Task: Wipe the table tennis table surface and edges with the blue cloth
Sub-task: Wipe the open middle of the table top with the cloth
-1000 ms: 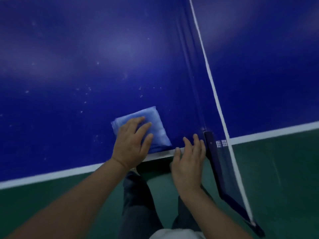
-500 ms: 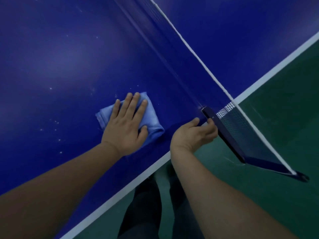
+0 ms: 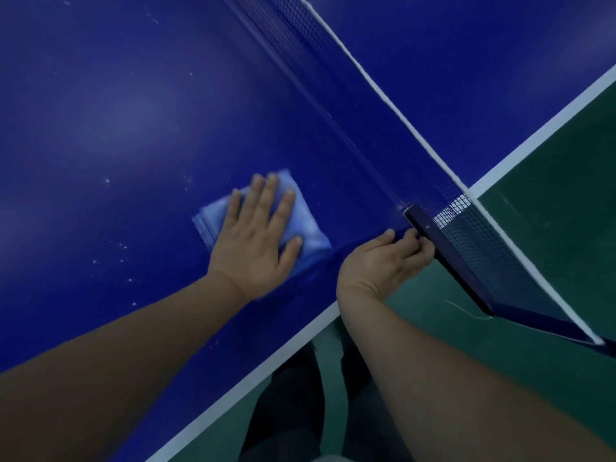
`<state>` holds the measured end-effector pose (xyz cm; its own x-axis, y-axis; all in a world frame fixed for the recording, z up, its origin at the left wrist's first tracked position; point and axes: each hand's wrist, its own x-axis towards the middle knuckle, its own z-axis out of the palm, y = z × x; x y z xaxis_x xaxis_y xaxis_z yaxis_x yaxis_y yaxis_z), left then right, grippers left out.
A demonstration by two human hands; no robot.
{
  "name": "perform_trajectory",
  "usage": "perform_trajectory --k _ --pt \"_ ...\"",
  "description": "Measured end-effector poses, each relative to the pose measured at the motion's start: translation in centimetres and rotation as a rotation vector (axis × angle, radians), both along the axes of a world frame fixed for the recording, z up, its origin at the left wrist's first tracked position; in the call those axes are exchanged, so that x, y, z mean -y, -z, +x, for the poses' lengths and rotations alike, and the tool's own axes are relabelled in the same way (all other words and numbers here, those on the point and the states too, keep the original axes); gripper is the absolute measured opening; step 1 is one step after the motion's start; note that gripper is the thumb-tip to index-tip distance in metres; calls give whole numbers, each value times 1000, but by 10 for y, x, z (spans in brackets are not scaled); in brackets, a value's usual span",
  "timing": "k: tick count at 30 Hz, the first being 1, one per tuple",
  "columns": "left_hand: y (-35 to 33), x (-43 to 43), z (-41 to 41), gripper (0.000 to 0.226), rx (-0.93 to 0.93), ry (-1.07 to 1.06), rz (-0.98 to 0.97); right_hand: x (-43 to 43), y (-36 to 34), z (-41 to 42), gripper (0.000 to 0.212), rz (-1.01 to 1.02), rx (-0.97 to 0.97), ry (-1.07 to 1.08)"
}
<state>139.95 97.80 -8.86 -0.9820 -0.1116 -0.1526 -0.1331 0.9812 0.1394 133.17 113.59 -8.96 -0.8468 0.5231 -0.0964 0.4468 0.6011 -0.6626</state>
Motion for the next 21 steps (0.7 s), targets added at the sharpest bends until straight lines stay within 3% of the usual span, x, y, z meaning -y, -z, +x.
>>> perform_trajectory --k 2,4,8,12,16,21 --pt "-2 -3 26 73 12 200 26 0 -3 2 36 8 -3 -9" --pt "-2 19 20 73 -3 270 3 0 -3 3 36 21 -13 -22" --pt "-2 46 -24 74 -9 -135 -28 1 0 0 36 18 -2 -15" --pt "-1 2 16 76 -8 -39 -13 -1 -2 1 40 40 20 -49" --pt "-4 12 54 76 21 41 0 -2 -6 14 53 59 82 -123" --pt "-4 25 12 76 0 -349 -27 10 -2 20 55 98 88 -119"
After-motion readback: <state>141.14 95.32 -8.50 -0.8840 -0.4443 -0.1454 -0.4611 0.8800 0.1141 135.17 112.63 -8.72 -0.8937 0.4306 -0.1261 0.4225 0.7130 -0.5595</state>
